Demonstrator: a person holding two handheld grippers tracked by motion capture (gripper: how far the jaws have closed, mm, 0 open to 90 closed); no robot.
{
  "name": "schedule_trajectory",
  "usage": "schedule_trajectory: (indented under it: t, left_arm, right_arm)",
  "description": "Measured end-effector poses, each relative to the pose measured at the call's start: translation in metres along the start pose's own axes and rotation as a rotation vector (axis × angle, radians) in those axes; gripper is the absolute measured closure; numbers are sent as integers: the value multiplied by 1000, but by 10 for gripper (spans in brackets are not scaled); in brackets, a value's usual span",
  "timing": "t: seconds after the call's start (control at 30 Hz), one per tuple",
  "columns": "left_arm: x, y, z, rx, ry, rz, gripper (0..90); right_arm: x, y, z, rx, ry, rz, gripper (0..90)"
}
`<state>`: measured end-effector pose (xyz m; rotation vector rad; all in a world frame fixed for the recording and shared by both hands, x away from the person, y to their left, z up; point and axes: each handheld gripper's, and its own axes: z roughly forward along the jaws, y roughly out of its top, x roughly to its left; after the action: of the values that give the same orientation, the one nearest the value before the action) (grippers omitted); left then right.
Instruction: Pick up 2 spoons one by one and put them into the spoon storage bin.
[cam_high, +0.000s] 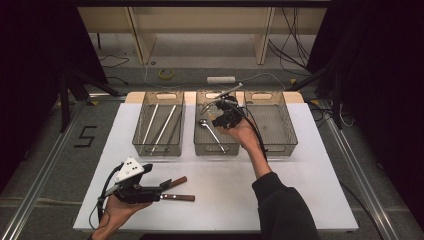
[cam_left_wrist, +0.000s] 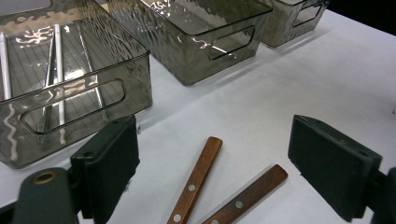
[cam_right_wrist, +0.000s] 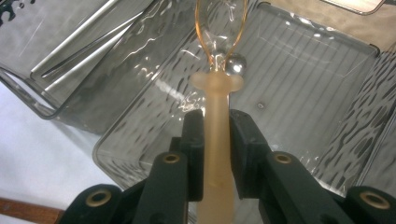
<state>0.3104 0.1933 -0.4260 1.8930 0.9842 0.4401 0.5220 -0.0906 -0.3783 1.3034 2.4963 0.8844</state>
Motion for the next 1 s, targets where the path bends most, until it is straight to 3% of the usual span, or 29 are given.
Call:
schedule_trajectory:
  t: [0.37,1.0]
  left_arm:
    - [0,0,0,-1,-1,-3,156]
    - [0,0,0,-3,-1,-3,156]
  right_arm:
    - [-1,1,13,27,-25,22,775]
    - [5,0,31,68,-41,12,773]
